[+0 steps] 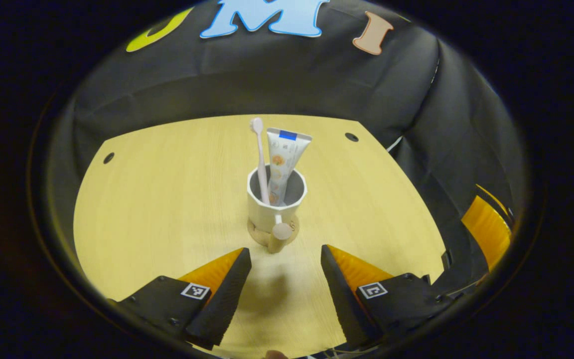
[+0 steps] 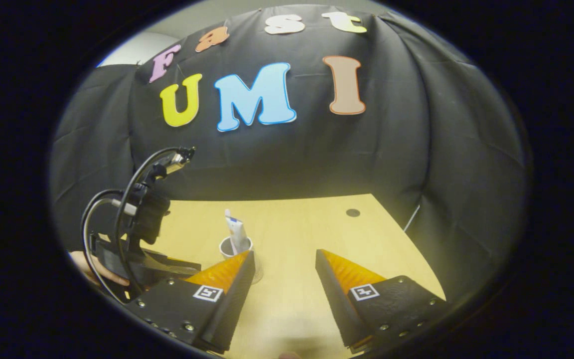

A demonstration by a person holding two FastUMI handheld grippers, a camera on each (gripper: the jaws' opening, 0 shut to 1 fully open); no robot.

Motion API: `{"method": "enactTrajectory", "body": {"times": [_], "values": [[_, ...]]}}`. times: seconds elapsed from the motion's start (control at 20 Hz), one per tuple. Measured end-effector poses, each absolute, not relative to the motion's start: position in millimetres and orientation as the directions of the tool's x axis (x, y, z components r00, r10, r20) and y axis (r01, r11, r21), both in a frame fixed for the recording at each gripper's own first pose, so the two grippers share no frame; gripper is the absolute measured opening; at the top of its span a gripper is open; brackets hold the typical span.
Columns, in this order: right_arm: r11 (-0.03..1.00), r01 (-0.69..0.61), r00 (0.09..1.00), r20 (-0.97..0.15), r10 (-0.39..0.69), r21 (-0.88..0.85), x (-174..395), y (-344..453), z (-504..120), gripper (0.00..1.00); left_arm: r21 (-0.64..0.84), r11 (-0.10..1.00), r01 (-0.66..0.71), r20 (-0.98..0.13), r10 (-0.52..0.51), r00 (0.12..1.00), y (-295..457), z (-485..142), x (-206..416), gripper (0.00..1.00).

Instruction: Put the toothbrush and toothpaste on the desktop into the cup, then pick up the cup and place it on the coaster on the desktop.

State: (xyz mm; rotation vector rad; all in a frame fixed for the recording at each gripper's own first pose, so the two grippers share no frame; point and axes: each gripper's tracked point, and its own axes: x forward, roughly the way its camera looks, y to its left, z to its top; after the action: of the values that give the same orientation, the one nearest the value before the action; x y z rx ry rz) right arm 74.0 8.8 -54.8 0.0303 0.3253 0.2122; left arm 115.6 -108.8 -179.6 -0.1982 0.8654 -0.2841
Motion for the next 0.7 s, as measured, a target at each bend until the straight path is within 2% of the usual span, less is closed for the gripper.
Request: {"method": "enactTrajectory", "body": {"times": [0.05, 0.25, 0.3, 0.35, 0.55, 0.6, 0.7], "values": [[0.976, -0.209, 0.929, -0.301, 0.216, 0.055, 74, 12, -50, 0.77, -0.283, 0.945, 0.162, -0.703, -0.319, 0.636, -104, -170, 112, 0.89], [0.969, -0.246, 0.936, -0.251, 0.248, 0.04, 70, 25, -30, 0.77, -0.268, 0.954, 0.135, -0.621, -0.278, 0.733, -80, -134, 103, 0.89], [0.967, -0.253, 0.936, -0.242, 0.254, 0.033, 70, 27, -27, 0.78, -0.262, 0.956, 0.128, -0.6, -0.265, 0.755, -74, -126, 101, 0.93], [0.964, -0.264, 0.936, -0.236, 0.262, 0.024, 69, 30, -26, 0.78, -0.259, 0.958, 0.12, -0.579, -0.253, 0.775, -69, -119, 98, 0.89], [0.954, -0.299, 0.932, -0.216, 0.291, -0.003, 66, 36, -19, 0.77, -0.254, 0.963, 0.086, -0.475, -0.201, 0.857, -55, -90, 94, 0.89], [0.952, -0.305, 0.932, -0.21, 0.297, -0.008, 66, 38, -17, 0.77, -0.257, 0.963, 0.079, -0.444, -0.19, 0.876, -52, -82, 92, 0.93], [0.949, -0.316, 0.933, -0.185, 0.307, -0.018, 66, 40, -12, 0.77, -0.255, 0.965, 0.069, -0.369, -0.162, 0.915, -44, -68, 92, 0.89]]}}
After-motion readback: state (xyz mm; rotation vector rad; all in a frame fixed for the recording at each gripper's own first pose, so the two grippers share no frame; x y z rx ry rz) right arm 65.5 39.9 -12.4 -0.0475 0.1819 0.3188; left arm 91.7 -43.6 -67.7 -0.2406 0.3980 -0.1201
